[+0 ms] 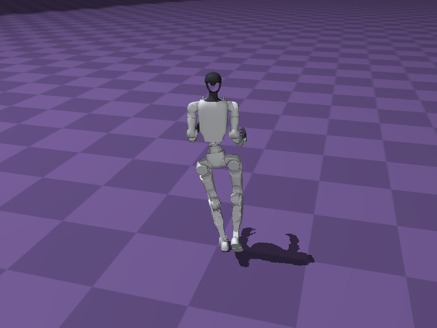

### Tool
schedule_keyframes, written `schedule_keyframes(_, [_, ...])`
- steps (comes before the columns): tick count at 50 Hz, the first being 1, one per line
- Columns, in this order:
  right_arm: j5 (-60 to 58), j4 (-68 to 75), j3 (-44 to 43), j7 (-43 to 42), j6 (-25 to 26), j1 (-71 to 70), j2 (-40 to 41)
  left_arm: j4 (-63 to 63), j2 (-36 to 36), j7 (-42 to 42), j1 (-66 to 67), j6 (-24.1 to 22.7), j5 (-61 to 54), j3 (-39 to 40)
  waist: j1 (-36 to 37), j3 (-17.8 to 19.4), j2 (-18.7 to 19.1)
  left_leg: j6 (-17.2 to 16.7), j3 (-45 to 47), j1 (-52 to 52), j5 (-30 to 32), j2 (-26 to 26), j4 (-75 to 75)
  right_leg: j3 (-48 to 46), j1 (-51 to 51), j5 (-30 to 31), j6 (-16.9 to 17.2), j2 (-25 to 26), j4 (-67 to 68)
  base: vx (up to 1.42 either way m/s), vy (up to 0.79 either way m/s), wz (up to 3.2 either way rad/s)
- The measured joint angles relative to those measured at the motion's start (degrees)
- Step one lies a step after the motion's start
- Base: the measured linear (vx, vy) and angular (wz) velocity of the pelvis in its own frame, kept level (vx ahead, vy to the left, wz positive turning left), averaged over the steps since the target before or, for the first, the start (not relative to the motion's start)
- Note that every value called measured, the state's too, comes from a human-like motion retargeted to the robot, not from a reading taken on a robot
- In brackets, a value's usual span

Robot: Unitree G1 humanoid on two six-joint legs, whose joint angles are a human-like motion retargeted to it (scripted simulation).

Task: Walk run

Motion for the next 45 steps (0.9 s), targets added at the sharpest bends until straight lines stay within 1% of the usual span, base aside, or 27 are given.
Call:
schedule_keyframes(2, [1.1,-0.3,-2.0,0.8,-0.2,3.7,2.1,-0.8,1.5,-0.1,-2.5,0.1,-1.9,-2.6,-4.5,-0.8,2.1,0.0,-7.6,0.7,3.6,-1.2,-0.6,0.3,-4.5,-4.3,0.1,-2.1,-2.8,0.72,0.24,4.22])
schedule_keyframes(3, [1.4,-0.4,-2.6,0.7,-0.2,5.4,3.1,-1.2,2.1,-0.7,-3.7,0.3,-3.4,-3.7,-6.9,-1.3,2.5,0.0,-11.0,1.4,5.2,-2.3,-1.1,1.5,-6.0,-5.1,1.2,-2.3,-6.0,0.65,0.13,4.33])
schedule_keyframes(5, [1.4,-0.6,-2.8,-0.2,-0.5,8.2,4.6,-1.9,2.6,-1.7,-5.5,0.6,-6.0,-5.2,-10.1,-1.7,2.4,0.0,-15.2,2.9,7.7,-3.7,-1.4,7.7,-7.5,-6.4,4.6,-0.6,-14.8,0.66,0.0,3.78])
schedule_keyframes(7, [0.9,-1.0,-2.8,-1.6,-0.8,9.7,5.4,-2.3,3.0,-2.8,-6.9,1.0,-8.5,-6.1,-12.2,-1.6,0.6,0.0,-18.0,4.9,9.6,-6.0,-1.3,17.6,-7.7,-8.0,8.7,-0.3,-24.4,0.78,-0.13,3.11])
schedule_keyframes(8, [0.5,-1.2,-2.8,-2.3,-0.9,10.0,5.5,-2.5,3.1,-3.2,-7.2,1.1,-9.4,-6.2,-12.5,-1.3,-0.6,0.0,-19.5,6.2,10.1,-7.6,-1.0,22.6,-7.6,-9.1,10.1,-1.0,-29.0,0.8,-0.15,2.32])
schedule_keyframes(10, [-0.2,-1.6,-2.4,-3.2,-0.7,9.8,5.3,-2.8,3.7,-3.7,-6.8,1.3,-10.4,-5.9,-11.4,-0.5,-2.7,0.0,-21.2,9.5,11.1,-10.1,-1.2,29.2,-7.1,-12.3,9.0,-2.8,-36.8,0.73,-0.11,1.45])
schedule_keyframes(12, [-0.4,-1.9,-1.3,-3.3,-0.3,8.6,4.5,-2.5,4.1,-3.7,-4.7,1.1,-10.0,-4.9,-10.6,0.2,-3.6,-1.5,-22.0,12.6,12.8,-10.4,0.1,33.0,-6.2,-14.3,10.4,-3.5,-41.3,0.89,-0.2,1.23])
schedule_keyframes(13, [-0.2,-1.8,-0.8,-3.1,0.1,7.4,3.8,-2.0,4.2,-3.6,-3.2,0.8,-9.5,-4.4,-11.4,0.9,-4.3,-3.1,-23.1,14.1,14.3,-10.9,2.2,30.2,-6.2,-12.3,12.3,-4.2,-41.8,0.8,-0.23,1.6])
schedule_keyframes(15, [0.3,-1.2,0.2,-2.1,1.1,4.4,2.2,-0.5,4.0,-3.6,0.8,0.4,-8.6,-2.8,-12.2,0.8,-5.3,-9.2,-23.7,14.5,21.5,-12.1,8.3,23.5,-4.4,-11.8,13.4,-5.5,-40.3,0.8,-0.27,1.38])
schedule_keyframes(16, [0.0,-0.9,0.8,-1.5,1.3,2.9,1.8,0.7,3.5,-4.4,3.1,0.0,-8.4,-1.6,-11.6,0.5,-5.0,-14.9,-22.0,12.7,27.3,-12.6,13.2,23.8,-3.2,-13.9,11.3,-3.9,-37.7,0.92,-0.35,1.11])
schedule_keyframes(17, [-0.1,-0.7,1.1,-1.1,1.5,1.4,1.5,2.0,2.7,-5.6,5.1,-0.6,-8.2,-0.3,-11.8,0.3,-4.4,-20.3,-20.5,10.1,31.9,-11.9,19.1,23.6,-2.2,-16.1,10.1,-3.0,-35.5,0.97,-0.32,1.91])
schedule_keyframes(18, [-0.1,-0.5,0.7,-1.1,1.4,-0.1,1.2,3.8,1.4,-7.5,6.7,-1.4,-7.9,0.7,-13.9,0.6,-2.9,-24.8,-19.4,6.0,34.5,-8.9,27.3,22.3,-2.0,-18.3,10.8,-3.5,-34.0,0.88,-0.23,2.41])
schedule_keyframes(19, [0.0,-0.2,0.7,-1.3,1.3,-1.6,0.8,5.3,-0.3,-8.6,8.5,-1.7,-7.6,1.7,-14.2,0.5,-2.9,-27.3,-14.9,2.8,36.9,-5.9,32.7,19.9,-1.1,-19.2,10.2,-4.6,-33.9,0.74,-0.17,2.2])
schedule_keyframes(20, [0.1,0.2,0.8,-1.5,1.4,-3.0,0.1,6.7,-2.0,-9.2,10.4,-1.8,-7.1,2.5,-13.7,0.2,-3.7,-28.7,-8.9,0.0,39.3,-2.9,36.7,17.0,0.1,-19.5,9.0,-5.9,-34.4,0.76,-0.13,1.25])
schedule_keyframes(22, [-1.2,0.4,0.2,-2.2,1.2,-5.1,-0.1,8.3,-4.6,-8.9,13.9,-1.6,-8.2,2.7,-12.2,-0.1,-6.1,-21.5,0.5,-3.2,32.6,-0.2,38.3,16.7,3.7,-19.8,6.1,-6.2,-36.8,0.8,-0.07,1.14])
schedule_keyframes(23, [-2.4,0.5,-0.7,-3.0,1.0,-6.2,-0.1,9.0,-5.5,-9.1,15.5,-1.7,-9.3,2.4,-11.7,0.3,-6.7,-18.9,2.6,-5.5,29.0,0.3,39.5,14.9,5.0,-19.2,5.7,-6.8,-37.9,0.62,-0.06,1.23])
schedule_keyframes(25, [-4.6,-0.3,-1.8,-5.0,-0.1,-7.5,-0.3,9.8,-6.7,-10.3,18.1,-1.6,-11.4,2.5,-8.5,0.9,-8.6,-17.0,5.8,-12.0,23.6,0.0,40.8,13.5,8.0,-18.9,5.2,-8.1,-40.4,0.58,-0.11,0.75])
schedule_keyframes(28, [-5.0,-3.5,-2.3,-7.2,-1.1,-7.7,-0.5,9.3,-4.7,-13.2,21.1,-1.6,-12.3,3.3,-2.3,1.2,-10.8,-14.9,9.0,-21.2,14.5,1.5,37.7,7.8,11.2,-19.7,5.4,-8.5,-43.3,0.87,-0.22,0.44])
schedule_keyframes(30, [-3.7,-5.5,-2.8,-7.6,-0.9,-8.0,-0.9,8.4,-2.3,-14.2,22.7,-2.0,-11.2,4.3,0.6,1.5,-11.4,-11.4,11.4,-26.5,9.3,3.9,33.6,5.8,13.1,-21.6,5.5,-7.4,-44.1,0.69,-0.26,0.99])
schedule_keyframes(32, [-1.3,-6.6,-4.2,-6.3,0.0,-9.0,-1.6,7.7,-0.8,-13.7,23.2,-2.5,-9.0,5.7,2.5,2.0,-11.2,-7.6,13.6,-31.0,5.6,6.2,28.8,6.0,14.4,-23.7,5.0,-4.9,-44.1,0.8,-0.27,1.13])
schedule_keyframes(35, [1.6,-6.8,-5.0,-4.2,0.4,-10.7,-2.5,7.4,-2.4,-10.6,22.4,-2.1,-6.7,8.3,4.8,2.6,-11.6,-3.9,15.4,-36.9,-0.4,7.5,21.3,3.5,16.2,-24.5,4.1,-2.5,-44.6,0.87,-0.23,0.46])
schedule_keyframes(36, [2.0,-6.5,-5.0,-3.9,0.3,-10.9,-2.5,7.2,-3.6,-9.6,21.9,-1.9,-7.1,8.9,5.5,2.9,-12.3,-3.3,15.9,-38.5,-1.5,7.7,19.8,3.1,16.7,-23.1,4.4,-2.5,-44.4,0.96,-0.17,0.04])
schedule_keyframes(38, [2.6,-5.9,-4.6,-3.4,0.1,-10.4,-2.2,6.8,-5.8,-7.7,20.7,-1.5,-8.4,9.8,6.8,3.8,-14.5,-2.9,15.9,-40.5,-1.9,7.1,17.4,2.4,17.9,-18.6,6.1,-3.6,-43.6,1.26,-0.14,-0.12])
schedule_keyframes(40, [2.9,-4.9,-3.9,-3.1,-0.1,-9.5,-0.9,6.7,-7.1,-6.0,18.5,-1.0,-9.6,10.1,7.4,4.5,-17.0,-2.6,14.7,-41.0,1.3,5.5,17.3,2.1,18.7,-10.8,9.1,-5.1,-42.1,1.59,-0.1,0.11])
schedule_keyframes(42, [3.6,-3.8,-3.3,-2.5,0.1,-7.7,1.1,6.7,-7.4,-4.5,16.2,-0.6,-9.7,9.3,6.2,3.6,-18.9,-4.4,16.8,-38.7,-4.0,5.5,19.8,0.5,18.0,1.8,12.1,-6.8,-38.7,1.45,-0.14,0.68])
schedule_keyframes(43, [3.9,-3.3,-3.2,-2.0,0.1,-6.6,2.3,6.7,-7.2,-3.7,14.9,-0.4,-9.5,8.6,5.4,3.0,-19.1,-4.4,16.3,-37.6,-6.3,5.6,20.8,0.1,17.3,8.7,13.4,-7.5,-35.8,1.39,-0.19,1.15])
schedule_keyframes(45, [4.2,-2.8,-2.3,-1.1,0.1,-3.8,4.6,6.0,-6.2,-1.8,11.8,0.0,-8.8,7.1,0.7,2.4,-16.7,-5.4,7.5,-35.9,-10.3,1.8,21.4,2.7,13.6,20.7,14.8,-3.3,-25.4,1.58,-0.26,2.06])
